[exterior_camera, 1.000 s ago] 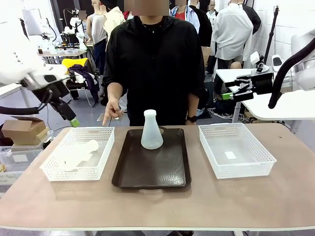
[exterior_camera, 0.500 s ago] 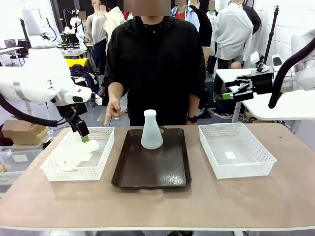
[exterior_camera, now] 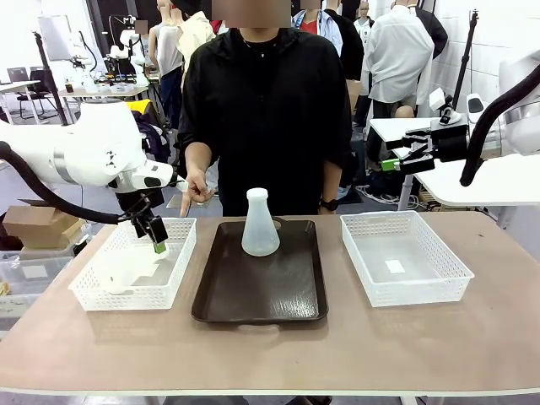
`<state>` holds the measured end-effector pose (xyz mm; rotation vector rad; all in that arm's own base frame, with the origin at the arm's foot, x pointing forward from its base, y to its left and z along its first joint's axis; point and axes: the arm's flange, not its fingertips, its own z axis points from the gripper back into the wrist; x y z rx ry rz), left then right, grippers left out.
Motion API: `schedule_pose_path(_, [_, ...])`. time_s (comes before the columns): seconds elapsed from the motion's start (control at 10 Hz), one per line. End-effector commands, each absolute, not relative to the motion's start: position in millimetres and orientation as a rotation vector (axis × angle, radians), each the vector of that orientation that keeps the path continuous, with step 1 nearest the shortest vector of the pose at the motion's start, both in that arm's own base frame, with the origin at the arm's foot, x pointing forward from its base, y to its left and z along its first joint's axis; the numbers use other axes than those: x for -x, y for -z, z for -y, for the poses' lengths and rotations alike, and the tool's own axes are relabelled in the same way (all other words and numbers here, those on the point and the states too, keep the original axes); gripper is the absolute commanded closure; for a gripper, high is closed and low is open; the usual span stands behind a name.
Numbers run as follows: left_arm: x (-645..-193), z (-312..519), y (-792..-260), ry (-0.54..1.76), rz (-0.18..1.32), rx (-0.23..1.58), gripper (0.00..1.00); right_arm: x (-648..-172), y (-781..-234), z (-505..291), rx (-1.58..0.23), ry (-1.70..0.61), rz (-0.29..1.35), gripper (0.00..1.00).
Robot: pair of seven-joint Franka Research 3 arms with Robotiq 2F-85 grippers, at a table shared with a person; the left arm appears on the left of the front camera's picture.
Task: Prepare the laboratory tools.
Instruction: Pick up the Big flask that the person points to.
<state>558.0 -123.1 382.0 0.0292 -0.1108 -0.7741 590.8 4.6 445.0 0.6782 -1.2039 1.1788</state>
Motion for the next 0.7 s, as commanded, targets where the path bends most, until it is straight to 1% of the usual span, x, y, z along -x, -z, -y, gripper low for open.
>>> schedule_pose_path(0.0, [-574.7,124.5,-370.2,0.743,0.106,-0.041,0.0,-591.3,-445.5,-6.2,-0.678,-1.181,1.196,0.0])
schedule_pose_path(0.2, [-581.8,124.7,-359.1,0.758,0.116,-0.054,0.0,-591.3,-445.5,-6.2,-0.678,-1.181,1.196,0.0])
schedule_pose_path(0.6, [-596.4,115.9,-346.4,0.718,0.126,-0.091,0.0,-591.3,-445.5,-6.2,-0.678,-1.181,1.196,0.0])
